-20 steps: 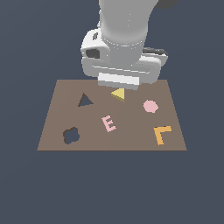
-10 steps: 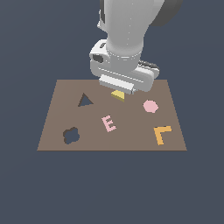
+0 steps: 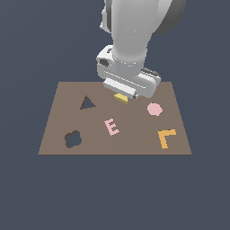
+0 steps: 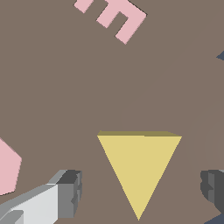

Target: Insert a designated object into the corresponding slot on a board.

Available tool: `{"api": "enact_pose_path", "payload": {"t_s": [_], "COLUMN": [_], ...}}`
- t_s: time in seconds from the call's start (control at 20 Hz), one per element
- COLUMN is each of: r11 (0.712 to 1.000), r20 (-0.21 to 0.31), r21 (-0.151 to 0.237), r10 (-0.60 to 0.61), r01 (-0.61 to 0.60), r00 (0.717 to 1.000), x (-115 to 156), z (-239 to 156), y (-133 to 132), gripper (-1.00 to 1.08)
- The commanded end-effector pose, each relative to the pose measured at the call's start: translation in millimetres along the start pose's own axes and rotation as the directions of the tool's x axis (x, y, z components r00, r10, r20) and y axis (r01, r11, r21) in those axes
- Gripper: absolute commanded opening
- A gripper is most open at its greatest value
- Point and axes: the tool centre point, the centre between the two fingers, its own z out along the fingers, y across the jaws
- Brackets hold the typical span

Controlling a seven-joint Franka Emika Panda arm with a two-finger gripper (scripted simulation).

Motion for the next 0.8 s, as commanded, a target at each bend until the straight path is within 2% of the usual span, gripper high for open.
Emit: {"api": "enact_pose_path", "payload": {"t_s": [0.0,0.65,0.7,0.75], "r11": [1.000,1.000,1.000,1.000], "r20": [-0.001,-0.001,-0.001,-0.001], "r21": [0.001,0.001,0.001,0.001], "r10": [0.010,0.010,0.010,0.010], "r01": [-0.010,-0.010,-0.010,-0.010], "r00": [1.000,1.000,1.000,1.000], "x": [-0.5,-0.9,-0.9,-0.9], "z": [1.7,22.0,22.0,22.0], "y": [-0.5,-0.6,-0.6,-0.6], "gripper": [1.00,1.00,-1.00,-1.00]}}
